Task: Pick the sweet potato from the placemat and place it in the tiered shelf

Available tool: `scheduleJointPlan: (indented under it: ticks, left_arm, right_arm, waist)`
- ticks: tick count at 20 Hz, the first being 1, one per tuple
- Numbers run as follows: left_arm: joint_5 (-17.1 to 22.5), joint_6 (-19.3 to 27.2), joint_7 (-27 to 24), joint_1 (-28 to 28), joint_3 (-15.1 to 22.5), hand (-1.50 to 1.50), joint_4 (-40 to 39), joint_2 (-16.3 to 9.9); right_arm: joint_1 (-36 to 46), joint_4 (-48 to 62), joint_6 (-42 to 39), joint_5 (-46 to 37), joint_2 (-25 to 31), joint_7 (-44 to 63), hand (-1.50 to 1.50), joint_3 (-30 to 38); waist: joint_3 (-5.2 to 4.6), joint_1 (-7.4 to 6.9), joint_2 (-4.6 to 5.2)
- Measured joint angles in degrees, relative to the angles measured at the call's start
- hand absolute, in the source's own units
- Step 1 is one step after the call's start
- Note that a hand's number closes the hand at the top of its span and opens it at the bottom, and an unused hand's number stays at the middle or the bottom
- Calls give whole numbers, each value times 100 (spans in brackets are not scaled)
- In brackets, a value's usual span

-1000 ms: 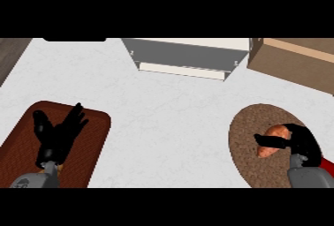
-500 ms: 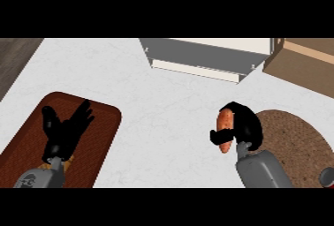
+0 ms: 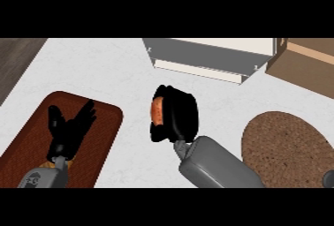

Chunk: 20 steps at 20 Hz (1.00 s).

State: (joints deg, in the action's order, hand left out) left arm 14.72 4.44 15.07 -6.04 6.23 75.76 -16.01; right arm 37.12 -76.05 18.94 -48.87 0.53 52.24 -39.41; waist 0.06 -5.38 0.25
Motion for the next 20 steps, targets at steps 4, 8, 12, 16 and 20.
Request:
scheduleJointPlan:
  ticks: [4, 8, 12, 16, 20]
  left_arm:
    - [19, 10, 40, 23, -103, 0, -58, -49]
    - [14, 52, 16, 99, -176, 0, -46, -54]
    - [-7, 80, -40, 171, -235, 0, -41, -62]
    - [20, 79, 63, 210, -265, 0, 68, -75]
    - [5, 108, 72, 278, -279, 0, 145, -50]
  right_arm:
    - [756, -297, 243, -394, -7, 712, 150, -627]
    - [1496, -639, 78, -708, 14, 1213, 150, -731]
    - [2105, -986, -199, -845, 26, 1555, 150, -479]
    - [2655, -966, -464, -877, 29, 1688, 150, -9]
    - [3083, -883, -655, -860, 23, 1674, 150, 572]
  waist:
    - [-1, 161, -44]
    - [-1, 280, -79]
    - [1, 387, -96]
    - [-3, 421, -88]
    - [-6, 451, -76]
